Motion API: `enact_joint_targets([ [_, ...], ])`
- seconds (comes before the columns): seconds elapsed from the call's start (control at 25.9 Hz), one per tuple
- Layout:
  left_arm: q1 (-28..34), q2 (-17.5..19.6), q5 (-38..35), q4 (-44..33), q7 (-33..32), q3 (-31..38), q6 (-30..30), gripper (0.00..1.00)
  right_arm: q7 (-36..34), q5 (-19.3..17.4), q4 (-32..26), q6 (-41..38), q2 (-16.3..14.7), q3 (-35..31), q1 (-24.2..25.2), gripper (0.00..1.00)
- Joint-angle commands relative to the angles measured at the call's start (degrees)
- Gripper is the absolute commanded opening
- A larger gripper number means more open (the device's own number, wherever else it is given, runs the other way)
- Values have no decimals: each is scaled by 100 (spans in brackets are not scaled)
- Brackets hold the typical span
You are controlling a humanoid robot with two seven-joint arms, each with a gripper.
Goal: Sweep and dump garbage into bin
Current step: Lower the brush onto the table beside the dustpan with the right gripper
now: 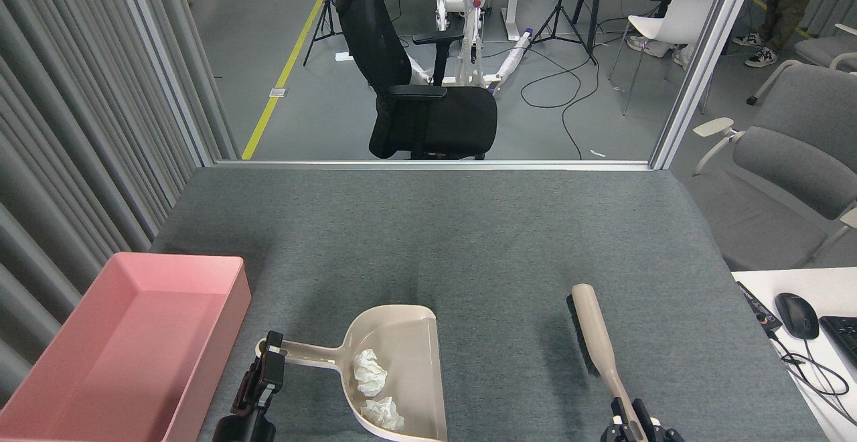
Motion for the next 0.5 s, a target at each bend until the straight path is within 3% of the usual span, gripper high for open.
enact_joint_targets([
  [0.0,-8,-2,2,0,-2,2,9,21,45,1,82,-368,-85,-546,21,13],
  [0.04,-8,-1,2,0,-2,11,9,21,54,1,90,-491,-85,-625,12,34],
  [0.12,-8,16,2,-9,-11,11,9,21,28,1,134,-658,-94,-713,21,96],
  [0.15,-8,16,11,-9,-11,11,9,21,19,1,143,-720,-94,-757,21,99],
  [0.46,-8,16,73,-9,-55,46,-8,20,1,1,196,-816,-76,-810,21,99],
])
